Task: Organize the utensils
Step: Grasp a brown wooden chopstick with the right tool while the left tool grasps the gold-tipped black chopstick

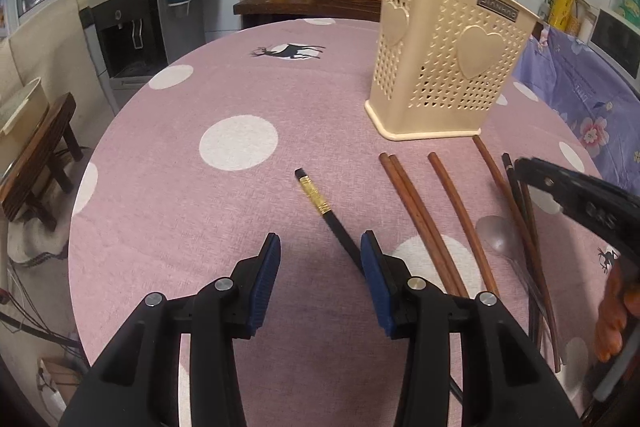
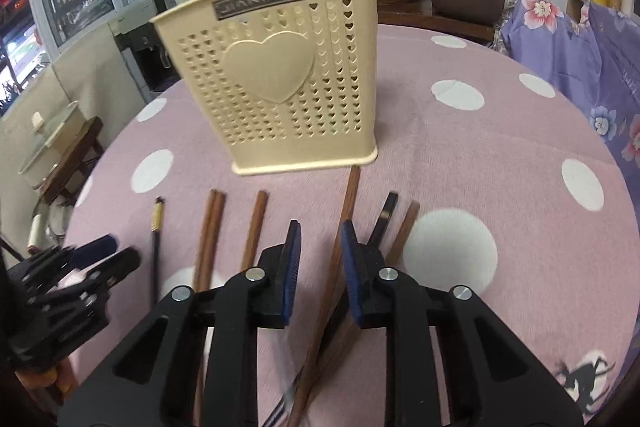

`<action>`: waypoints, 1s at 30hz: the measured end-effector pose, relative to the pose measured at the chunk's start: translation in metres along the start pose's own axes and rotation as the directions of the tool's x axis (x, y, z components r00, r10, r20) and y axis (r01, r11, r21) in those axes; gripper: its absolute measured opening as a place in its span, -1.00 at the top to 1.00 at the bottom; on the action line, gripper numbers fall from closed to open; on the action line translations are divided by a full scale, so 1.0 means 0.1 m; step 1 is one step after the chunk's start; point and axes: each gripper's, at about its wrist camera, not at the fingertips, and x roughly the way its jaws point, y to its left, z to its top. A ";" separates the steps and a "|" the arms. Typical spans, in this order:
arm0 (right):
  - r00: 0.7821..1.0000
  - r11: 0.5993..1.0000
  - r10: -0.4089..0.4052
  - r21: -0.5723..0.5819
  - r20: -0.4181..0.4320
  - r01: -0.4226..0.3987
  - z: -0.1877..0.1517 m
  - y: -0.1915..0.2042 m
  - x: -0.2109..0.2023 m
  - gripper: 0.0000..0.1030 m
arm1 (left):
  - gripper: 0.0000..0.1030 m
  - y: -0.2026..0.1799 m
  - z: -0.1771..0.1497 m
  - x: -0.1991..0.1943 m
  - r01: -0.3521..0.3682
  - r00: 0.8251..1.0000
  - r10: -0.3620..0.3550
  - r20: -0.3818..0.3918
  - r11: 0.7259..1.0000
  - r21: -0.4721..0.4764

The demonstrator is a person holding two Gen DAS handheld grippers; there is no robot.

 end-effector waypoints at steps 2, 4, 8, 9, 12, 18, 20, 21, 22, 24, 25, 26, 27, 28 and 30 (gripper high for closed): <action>1.000 1.000 -0.012 -0.008 -0.017 0.012 0.06 0.00 0.15 0.62 | 0.18 0.02 -0.01 0.01 -0.003 1.000 0.003 -0.004 1.000 -0.005; 0.998 0.999 -0.034 0.021 -0.045 0.035 0.11 -0.05 0.30 0.64 | 0.17 0.04 -0.02 0.02 -0.003 1.000 0.003 -0.009 1.000 -0.009; 0.996 0.998 -0.056 0.039 -0.071 0.058 0.15 -0.10 0.45 0.68 | 0.17 0.07 -0.03 0.04 0.001 1.000 -0.002 -0.015 1.000 -0.018; 0.996 0.997 -0.054 0.042 -0.077 0.057 0.16 -0.10 0.48 0.68 | 0.17 0.08 -0.03 0.05 0.004 1.000 -0.004 -0.017 1.000 -0.020; 0.994 0.997 -0.078 0.021 -0.074 0.080 0.18 -0.08 0.53 0.69 | 0.17 0.09 -0.04 0.08 0.015 1.000 -0.015 -0.023 1.000 -0.026; 0.988 0.991 -0.135 -0.007 -0.075 0.135 0.20 -0.03 0.57 0.79 | 0.17 0.09 -0.03 0.15 0.008 0.999 -0.010 -0.037 0.999 -0.033; 0.987 0.991 -0.137 -0.018 -0.084 0.136 0.19 -0.01 0.56 0.81 | 0.17 0.08 -0.01 0.17 -0.006 0.999 0.005 -0.033 1.000 -0.031; 0.987 0.991 -0.130 -0.013 -0.091 0.130 0.19 -0.02 0.55 0.81 | 0.17 0.07 0.01 0.18 -0.010 0.999 0.009 -0.032 1.000 -0.028; 0.987 0.992 -0.126 -0.009 -0.096 0.126 0.17 -0.02 0.53 0.81 | 0.17 0.06 0.02 0.19 -0.010 0.999 0.009 -0.034 1.000 -0.027; 0.987 0.993 -0.122 -0.006 -0.104 0.122 0.14 -0.01 0.50 0.81 | 0.17 0.04 0.07 0.23 -0.010 0.999 0.009 -0.040 1.000 -0.028; 0.987 0.993 -0.120 -0.005 -0.107 0.121 0.12 0.00 0.48 0.81 | 0.17 0.03 0.09 0.25 -0.013 0.999 0.012 -0.041 1.000 -0.028; 0.987 0.993 -0.119 -0.005 -0.109 0.119 0.10 0.00 0.47 0.81 | 0.17 0.01 0.12 0.27 -0.017 0.999 0.015 -0.045 0.999 -0.028; 0.987 0.993 -0.115 -0.007 -0.111 0.115 0.08 0.02 0.45 0.81 | 0.17 0.01 0.15 0.29 -0.013 0.999 0.012 -0.052 0.999 -0.030; 0.988 0.994 -0.111 -0.006 -0.111 0.111 0.06 0.03 0.43 0.81 | 0.17 0.00 0.18 0.31 -0.003 0.998 0.000 -0.060 0.999 -0.035; 0.989 0.995 -0.099 0.001 -0.110 0.100 0.05 0.01 0.42 0.81 | 0.17 0.00 0.21 0.33 0.006 0.998 -0.009 -0.068 0.999 -0.049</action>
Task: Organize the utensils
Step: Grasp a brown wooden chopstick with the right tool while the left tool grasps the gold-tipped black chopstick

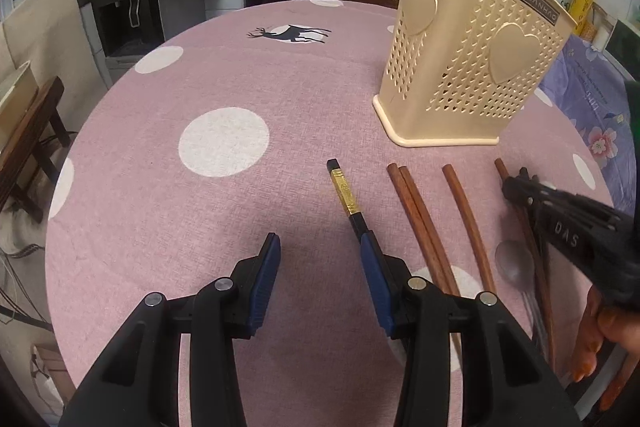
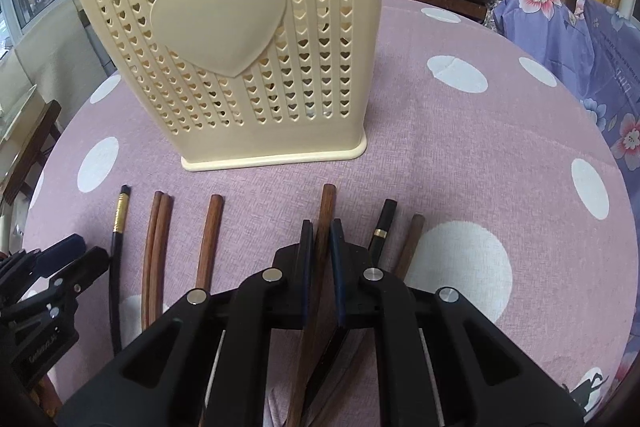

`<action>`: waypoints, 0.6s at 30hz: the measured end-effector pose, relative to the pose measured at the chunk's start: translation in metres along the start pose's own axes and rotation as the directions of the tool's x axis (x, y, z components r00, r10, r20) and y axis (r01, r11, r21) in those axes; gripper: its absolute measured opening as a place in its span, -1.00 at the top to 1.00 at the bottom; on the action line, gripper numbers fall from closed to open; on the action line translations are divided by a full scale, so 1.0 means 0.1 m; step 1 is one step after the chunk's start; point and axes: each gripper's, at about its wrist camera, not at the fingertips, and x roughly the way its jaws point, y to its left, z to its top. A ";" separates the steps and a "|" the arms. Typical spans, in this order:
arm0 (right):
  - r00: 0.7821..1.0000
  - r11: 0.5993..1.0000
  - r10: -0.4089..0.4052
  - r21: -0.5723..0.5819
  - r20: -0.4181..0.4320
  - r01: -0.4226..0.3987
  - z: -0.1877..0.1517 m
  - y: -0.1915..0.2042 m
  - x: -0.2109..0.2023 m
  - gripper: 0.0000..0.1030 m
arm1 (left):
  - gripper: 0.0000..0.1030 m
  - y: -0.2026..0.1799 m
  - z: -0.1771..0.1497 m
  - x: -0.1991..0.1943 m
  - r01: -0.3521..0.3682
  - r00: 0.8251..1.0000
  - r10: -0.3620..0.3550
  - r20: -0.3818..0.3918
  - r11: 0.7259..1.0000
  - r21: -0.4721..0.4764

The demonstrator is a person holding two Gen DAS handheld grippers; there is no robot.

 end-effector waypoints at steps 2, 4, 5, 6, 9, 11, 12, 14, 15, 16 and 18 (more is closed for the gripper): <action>1.000 1.000 0.011 0.006 -0.001 -0.011 -0.01 -0.02 -0.01 0.81 | 0.17 0.00 -0.01 -0.01 0.004 1.000 -0.004 0.010 1.000 -0.011; 1.000 1.000 0.019 0.015 -0.003 -0.019 -0.01 -0.03 -0.01 0.81 | 0.17 -0.01 -0.01 0.00 0.007 1.000 -0.006 0.007 1.000 -0.021; 1.000 1.000 0.019 0.017 -0.004 -0.019 0.00 -0.04 -0.01 0.81 | 0.17 -0.03 -0.01 0.00 0.009 1.000 -0.008 0.004 1.000 -0.021; 1.000 1.000 0.016 0.018 -0.004 -0.016 0.00 -0.03 -0.01 0.81 | 0.17 -0.05 0.00 0.01 0.008 1.000 -0.008 0.001 1.000 -0.019; 1.000 1.000 0.008 0.017 -0.005 -0.008 0.01 -0.02 0.00 0.81 | 0.17 -0.11 0.05 -0.01 0.000 1.000 0.000 0.020 1.000 -0.012; 1.000 1.000 0.008 0.023 -0.007 -0.008 0.02 -0.03 0.01 0.81 | 0.17 -0.17 0.09 -0.01 -0.023 0.999 0.023 0.026 1.000 0.003; 1.000 1.000 0.006 0.026 -0.008 -0.005 0.02 -0.02 0.00 0.81 | 0.17 -0.21 0.10 0.02 -0.039 0.999 0.038 0.024 0.999 0.019; 1.000 1.000 -0.001 0.025 -0.010 0.001 0.04 -0.03 0.02 0.81 | 0.17 -0.24 0.12 0.08 -0.058 0.998 0.057 0.008 0.998 0.032; 1.000 1.000 -0.006 0.023 -0.011 0.006 0.04 -0.02 0.02 0.81 | 0.17 -0.25 0.13 0.10 -0.063 0.998 0.063 0.003 0.998 0.031; 1.000 1.000 -0.008 0.022 -0.012 0.009 0.05 -0.01 0.02 0.81 | 0.18 -0.26 0.13 0.13 -0.070 0.998 0.070 -0.001 0.997 0.028; 1.000 1.000 -0.013 0.023 -0.015 0.014 0.05 0.00 0.02 0.81 | 0.21 -0.27 0.14 0.17 -0.087 0.996 0.087 0.005 0.996 0.032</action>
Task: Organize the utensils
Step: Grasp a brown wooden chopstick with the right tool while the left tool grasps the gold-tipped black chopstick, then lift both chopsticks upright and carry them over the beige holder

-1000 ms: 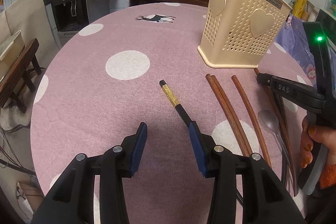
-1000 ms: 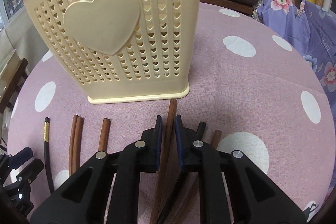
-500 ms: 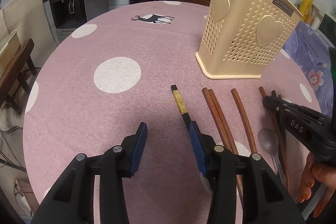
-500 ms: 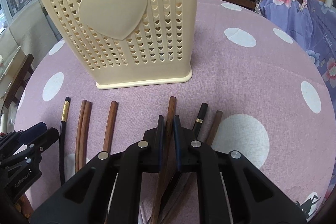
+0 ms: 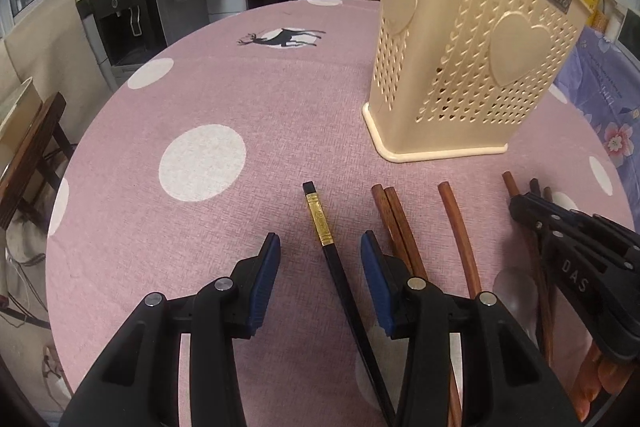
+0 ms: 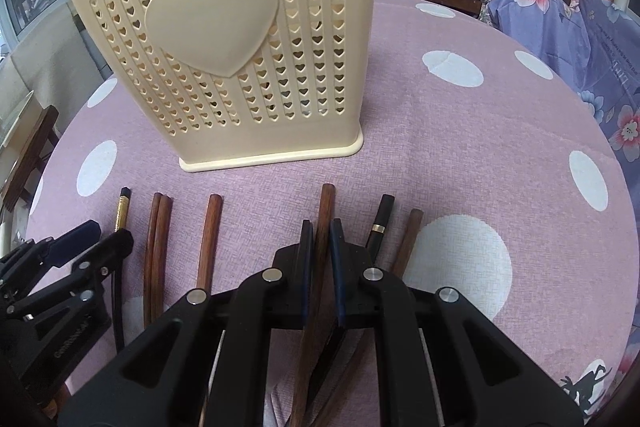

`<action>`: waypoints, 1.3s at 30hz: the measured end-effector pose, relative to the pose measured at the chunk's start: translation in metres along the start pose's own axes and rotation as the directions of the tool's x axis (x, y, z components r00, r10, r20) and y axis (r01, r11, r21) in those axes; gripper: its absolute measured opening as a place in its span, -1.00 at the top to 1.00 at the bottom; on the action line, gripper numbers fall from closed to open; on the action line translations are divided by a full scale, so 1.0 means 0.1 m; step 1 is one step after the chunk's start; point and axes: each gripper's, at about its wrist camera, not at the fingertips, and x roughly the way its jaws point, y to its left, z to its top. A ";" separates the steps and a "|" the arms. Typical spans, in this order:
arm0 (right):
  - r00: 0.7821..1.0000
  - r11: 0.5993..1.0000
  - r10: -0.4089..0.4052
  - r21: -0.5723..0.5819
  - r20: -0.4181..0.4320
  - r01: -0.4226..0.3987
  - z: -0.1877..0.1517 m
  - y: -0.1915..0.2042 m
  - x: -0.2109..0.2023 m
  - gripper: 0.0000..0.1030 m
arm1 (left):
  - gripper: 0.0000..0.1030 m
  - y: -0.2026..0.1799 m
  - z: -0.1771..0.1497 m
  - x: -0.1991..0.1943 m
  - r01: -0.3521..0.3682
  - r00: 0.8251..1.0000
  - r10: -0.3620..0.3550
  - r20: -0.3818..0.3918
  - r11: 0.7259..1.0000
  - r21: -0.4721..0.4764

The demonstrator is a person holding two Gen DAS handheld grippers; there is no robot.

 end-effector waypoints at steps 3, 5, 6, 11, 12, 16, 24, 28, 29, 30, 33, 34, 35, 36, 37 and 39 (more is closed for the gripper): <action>1.000 1.000 -0.012 -0.001 -0.004 0.012 0.00 0.03 0.00 0.81 | 0.29 -0.06 0.02 0.03 -0.026 1.000 0.026 0.003 0.999 0.023; 1.000 1.000 -0.025 -0.010 -0.004 0.025 0.01 0.05 0.00 0.81 | 0.42 -0.09 0.04 0.04 -0.022 1.000 0.022 0.000 0.999 0.027; 1.000 1.000 -0.028 -0.011 -0.003 0.028 0.00 0.06 0.00 0.81 | 0.50 -0.09 0.05 0.03 -0.018 1.000 0.018 -0.001 1.000 0.025; 1.000 1.000 -0.025 -0.005 -0.002 0.025 -0.01 0.06 -0.01 0.82 | 0.78 -0.12 0.06 0.03 -0.007 1.000 0.007 0.001 1.000 0.029; 1.000 1.000 -0.023 -0.003 -0.002 0.023 -0.01 0.05 -0.01 0.82 | 0.79 -0.12 0.06 0.03 -0.003 1.000 0.003 0.001 1.000 0.027; 1.000 1.000 -0.028 -0.012 0.005 0.028 -0.01 0.06 -0.01 0.82 | 0.80 -0.16 0.04 0.03 -0.003 1.000 0.002 0.010 0.999 0.045; 1.000 1.000 0.011 0.007 0.010 -0.011 -0.01 0.02 -0.02 0.83 | 0.83 -0.16 0.05 0.04 0.021 1.000 -0.022 0.018 0.999 0.047; 0.999 0.999 0.035 0.015 0.037 -0.036 -0.02 -0.01 -0.09 0.84 | 0.84 -0.13 0.05 0.00 0.039 0.998 -0.041 0.037 0.998 0.047; 0.998 0.999 0.039 0.014 0.046 -0.039 -0.02 -0.02 -0.11 0.85 | 0.84 -0.12 0.05 -0.04 0.048 0.998 -0.050 0.046 0.998 0.046; 0.997 0.999 0.041 0.009 0.059 -0.042 -0.02 -0.02 -0.16 0.85 | 0.84 -0.11 0.05 -0.07 0.058 0.997 -0.061 0.055 0.997 0.043; 0.994 0.998 0.055 -0.006 0.095 -0.055 -0.05 0.00 -0.30 0.85 | 0.84 -0.05 0.05 -0.20 0.093 0.992 -0.095 0.081 0.995 0.031; 0.993 0.998 0.062 -0.009 0.105 -0.061 -0.06 0.00 -0.34 0.85 | 0.84 -0.03 0.05 -0.26 0.104 0.990 -0.106 0.093 0.994 0.030; 0.990 0.997 0.072 -0.010 0.117 -0.072 -0.07 -0.01 -0.40 0.85 | 0.84 -0.01 0.06 -0.33 0.121 0.987 -0.123 0.108 0.992 0.029; 0.988 0.996 0.085 -0.009 0.132 -0.084 -0.07 -0.03 -0.46 0.85 | 0.84 0.02 0.06 -0.41 0.135 0.983 -0.137 0.123 0.991 0.027; 0.984 0.995 0.097 -0.005 0.148 -0.097 -0.08 -0.06 -0.54 0.85 | 0.84 0.04 0.07 -0.49 0.145 0.979 -0.147 0.141 0.989 0.028; 0.977 0.993 0.117 0.003 0.180 -0.120 -0.07 -0.12 -0.70 0.85 | 0.84 0.09 0.08 -0.70 0.176 0.966 -0.180 0.187 0.984 0.035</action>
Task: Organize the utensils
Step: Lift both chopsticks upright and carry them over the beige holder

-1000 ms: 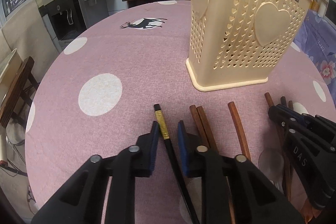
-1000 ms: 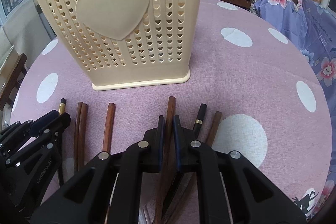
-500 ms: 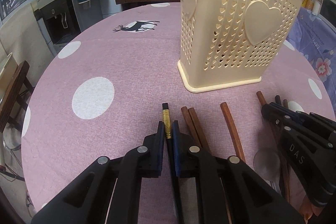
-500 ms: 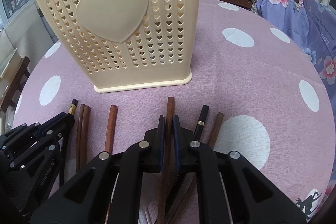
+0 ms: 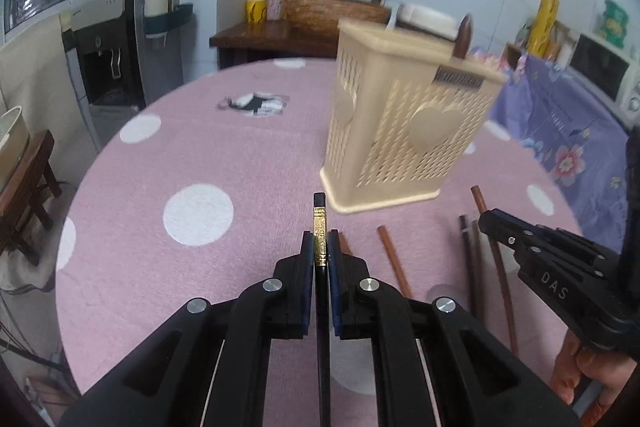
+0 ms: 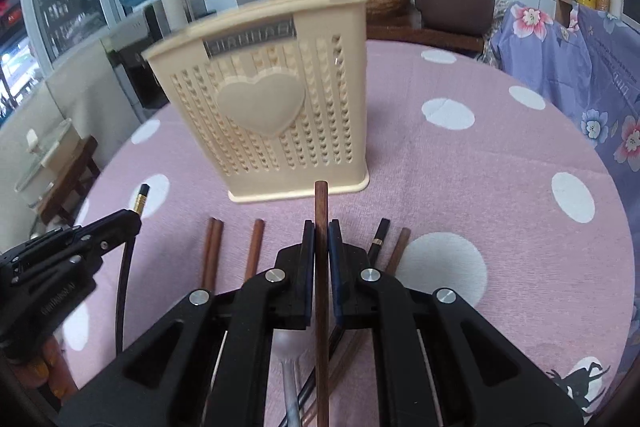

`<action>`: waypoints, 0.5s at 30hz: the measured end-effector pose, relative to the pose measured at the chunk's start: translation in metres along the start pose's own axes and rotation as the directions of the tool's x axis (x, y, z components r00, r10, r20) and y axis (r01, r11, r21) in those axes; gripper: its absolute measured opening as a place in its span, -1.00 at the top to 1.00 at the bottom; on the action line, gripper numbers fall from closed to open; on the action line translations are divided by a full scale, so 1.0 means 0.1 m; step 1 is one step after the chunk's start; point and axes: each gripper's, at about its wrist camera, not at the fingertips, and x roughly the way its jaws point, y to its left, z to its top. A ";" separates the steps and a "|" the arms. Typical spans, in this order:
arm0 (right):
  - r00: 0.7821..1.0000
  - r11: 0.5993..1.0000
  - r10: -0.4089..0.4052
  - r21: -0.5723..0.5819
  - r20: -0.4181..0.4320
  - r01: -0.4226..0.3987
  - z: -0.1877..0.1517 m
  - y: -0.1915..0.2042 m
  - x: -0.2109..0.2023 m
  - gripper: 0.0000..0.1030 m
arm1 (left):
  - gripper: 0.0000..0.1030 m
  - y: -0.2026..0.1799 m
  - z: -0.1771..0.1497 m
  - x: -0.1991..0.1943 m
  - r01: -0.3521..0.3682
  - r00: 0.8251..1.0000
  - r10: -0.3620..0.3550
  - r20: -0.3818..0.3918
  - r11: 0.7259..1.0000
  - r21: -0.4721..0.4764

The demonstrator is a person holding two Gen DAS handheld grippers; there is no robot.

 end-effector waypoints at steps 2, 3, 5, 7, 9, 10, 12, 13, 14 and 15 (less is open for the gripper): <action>0.999 1.000 0.022 0.007 0.045 -0.022 0.04 -0.06 -0.22 0.85 | 0.84 0.01 0.06 -0.22 0.021 0.998 -0.022 0.052 1.000 0.009; 0.998 1.000 0.028 0.006 0.064 -0.028 0.06 -0.08 -0.31 0.85 | 0.84 0.01 0.08 -0.30 0.030 0.997 -0.031 0.072 0.999 0.013; 0.994 0.999 0.038 0.003 0.107 -0.038 0.09 -0.12 -0.53 0.85 | 0.84 0.02 0.14 -0.51 0.050 0.991 -0.053 0.127 0.998 0.025; 0.988 0.999 0.044 -0.005 0.148 -0.043 0.11 -0.16 -0.77 0.85 | 0.84 0.05 0.20 -0.66 0.068 0.983 -0.071 0.167 0.997 0.025; 0.982 0.999 0.045 -0.014 0.186 -0.043 0.12 -0.19 -1.01 0.85 | 0.84 0.06 0.23 -0.77 0.071 0.978 -0.076 0.194 0.997 0.034; 0.978 0.999 0.047 -0.018 0.202 -0.044 0.13 -0.21 -1.11 0.85 | 0.84 0.06 0.25 -0.83 0.070 0.975 -0.076 0.210 0.997 0.038; 0.971 0.999 0.050 -0.025 0.234 -0.045 0.15 -0.26 -1.30 0.85 | 0.84 0.08 0.25 -0.91 0.074 0.970 -0.082 0.231 0.996 0.045; 0.968 0.999 0.051 -0.024 0.247 -0.047 0.16 -0.28 -1.38 0.85 | 0.84 0.08 0.25 -0.94 0.075 0.968 -0.084 0.238 0.996 0.047; 0.964 0.998 0.055 -0.019 0.259 -0.052 0.17 -0.32 -1.46 0.85 | 0.84 0.08 0.26 -0.96 0.077 0.966 -0.086 0.243 0.996 0.047; 0.961 0.998 0.057 -0.011 0.269 -0.056 0.20 -0.37 -1.52 0.85 | 0.84 0.08 0.25 -0.98 0.076 0.965 -0.086 0.248 0.996 0.049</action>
